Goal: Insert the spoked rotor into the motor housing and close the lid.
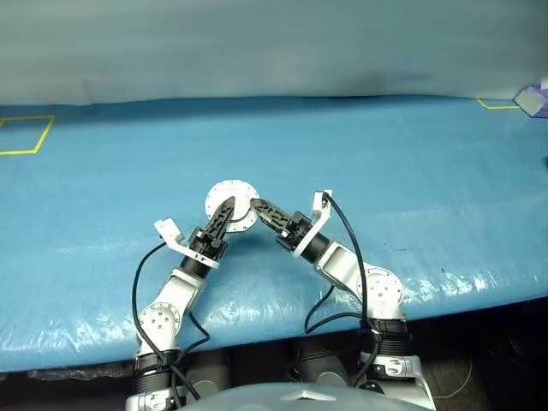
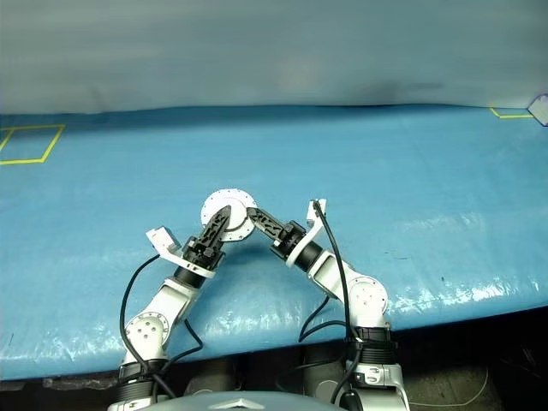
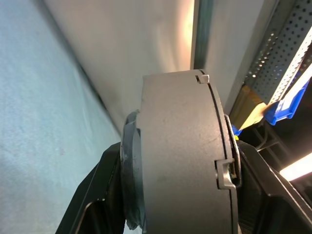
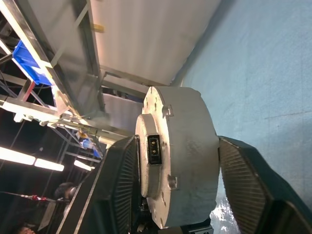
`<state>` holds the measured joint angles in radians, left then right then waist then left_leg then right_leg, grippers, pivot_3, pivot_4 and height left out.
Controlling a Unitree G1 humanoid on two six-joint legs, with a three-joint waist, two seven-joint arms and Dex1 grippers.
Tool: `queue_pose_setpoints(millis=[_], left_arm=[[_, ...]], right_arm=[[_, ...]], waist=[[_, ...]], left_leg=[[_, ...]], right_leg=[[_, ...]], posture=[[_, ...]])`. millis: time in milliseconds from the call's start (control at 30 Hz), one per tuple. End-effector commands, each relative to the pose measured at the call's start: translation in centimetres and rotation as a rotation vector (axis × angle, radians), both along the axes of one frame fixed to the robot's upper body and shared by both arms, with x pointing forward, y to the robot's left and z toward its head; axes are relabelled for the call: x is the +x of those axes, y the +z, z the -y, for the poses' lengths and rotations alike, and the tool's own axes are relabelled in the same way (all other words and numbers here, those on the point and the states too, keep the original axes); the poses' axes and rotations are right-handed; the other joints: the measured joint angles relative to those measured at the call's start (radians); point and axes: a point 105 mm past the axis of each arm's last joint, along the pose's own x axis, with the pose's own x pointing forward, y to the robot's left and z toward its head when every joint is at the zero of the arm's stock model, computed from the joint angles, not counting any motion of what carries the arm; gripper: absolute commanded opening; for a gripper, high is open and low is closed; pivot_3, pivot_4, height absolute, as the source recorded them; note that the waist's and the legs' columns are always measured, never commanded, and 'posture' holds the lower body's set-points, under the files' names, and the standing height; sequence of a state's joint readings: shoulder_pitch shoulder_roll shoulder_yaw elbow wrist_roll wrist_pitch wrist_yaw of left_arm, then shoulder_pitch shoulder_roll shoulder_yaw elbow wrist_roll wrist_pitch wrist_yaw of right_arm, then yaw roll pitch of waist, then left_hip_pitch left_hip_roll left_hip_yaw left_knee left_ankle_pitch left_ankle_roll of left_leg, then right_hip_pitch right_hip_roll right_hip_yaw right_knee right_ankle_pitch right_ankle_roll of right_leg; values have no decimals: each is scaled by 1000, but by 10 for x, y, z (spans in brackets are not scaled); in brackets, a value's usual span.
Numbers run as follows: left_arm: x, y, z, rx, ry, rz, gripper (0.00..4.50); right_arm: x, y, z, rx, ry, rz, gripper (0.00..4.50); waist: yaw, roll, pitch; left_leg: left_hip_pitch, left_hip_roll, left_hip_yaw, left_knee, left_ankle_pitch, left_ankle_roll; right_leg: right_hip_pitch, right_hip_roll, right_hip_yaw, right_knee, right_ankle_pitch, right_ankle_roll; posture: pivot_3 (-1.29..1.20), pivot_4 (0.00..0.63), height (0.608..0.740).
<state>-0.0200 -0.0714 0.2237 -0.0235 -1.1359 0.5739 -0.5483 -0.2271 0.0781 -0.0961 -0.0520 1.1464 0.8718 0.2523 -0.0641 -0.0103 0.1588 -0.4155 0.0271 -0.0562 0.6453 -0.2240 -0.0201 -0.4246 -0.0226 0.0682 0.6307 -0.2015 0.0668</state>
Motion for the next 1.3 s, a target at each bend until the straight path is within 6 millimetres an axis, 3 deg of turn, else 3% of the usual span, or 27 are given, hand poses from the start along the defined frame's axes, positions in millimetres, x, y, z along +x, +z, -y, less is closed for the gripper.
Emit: queue_pose_setpoints(millis=[33, 167, 267, 367, 567, 733, 867, 1067, 1267, 1300], left_arm=[[3, 5, 4, 3, 24, 18, 2601], [11, -3, -8, 61, 128, -19, 2601], [24, -13, -41, 131, 341, -92, 2601], [34, -8, -69, 203, 516, -109, 2601], [63, 19, -106, 228, 698, -117, 2601], [88, 6, -128, 307, 789, -264, 2601], [94, -13, -139, 395, 840, -373, 2601], [83, -13, -157, 411, 942, -380, 2601], [60, -12, -180, 432, 1088, -403, 4469], [55, -9, -186, 415, 1132, -400, 4492]], right_arm=[[10, 18, 2, 28, -102, 74, 3484], [20, 9, 10, -100, -195, 96, 3484], [17, -3, 9, -256, -158, 158, 3484], [9, -15, 8, -383, -99, 207, 3484], [6, -25, 11, -418, -96, 198, 3484], [7, -21, 9, -414, -111, 214, 3484], [7, -21, 10, -411, -126, 211, 3484], [5, -24, 11, -419, -125, 202, 3484], [5, -25, 9, -424, -110, 200, 3520], [5, -25, 8, -425, -108, 200, 3520]], waist=[[0, 0, 0], [0, 0, 0], [-1, 0, 0], [1, 0, 0], [26, -1, 0], [26, -2, 0], [25, -2, 0], [10, -2, -1], [0, -2, -1], [0, -2, -1]], left_leg=[[0, 0, 0, 0, 0, 0], [0, 0, 0, 0, 0, 0], [0, 0, 0, 0, 0, 0], [0, 0, 0, 0, 0, 0], [-1, -1, 0, 2, 0, 0], [0, -1, 0, 3, 0, 0], [0, -1, -1, 1, 0, 0], [4, -1, -1, 1, 0, 0], [6, 0, -1, 1, 0, 0], [6, 0, -1, 2, 0, 0]], right_leg=[[0, 0, 0, 0, 0, 0], [0, 0, 0, 0, 0, 0], [0, 0, 0, 0, 1, 0], [0, 1, 0, 0, 1, 0], [1, 0, 1, -1, 2, 1], [2, 0, 1, -2, 4, 4], [2, 1, 1, -2, 5, 6], [6, 1, 1, -2, 4, 5], [8, 1, 0, -1, 4, 4], [8, 1, 0, -1, 4, 4]], posture=[[0, 150, 740], [0, 150, 740], [0, 150, 740], [0, 150, 740], [0, 150, 740], [0, 150, 740], [0, 150, 740], [0, 150, 740], [0, 150, 740], [0, 150, 740]])
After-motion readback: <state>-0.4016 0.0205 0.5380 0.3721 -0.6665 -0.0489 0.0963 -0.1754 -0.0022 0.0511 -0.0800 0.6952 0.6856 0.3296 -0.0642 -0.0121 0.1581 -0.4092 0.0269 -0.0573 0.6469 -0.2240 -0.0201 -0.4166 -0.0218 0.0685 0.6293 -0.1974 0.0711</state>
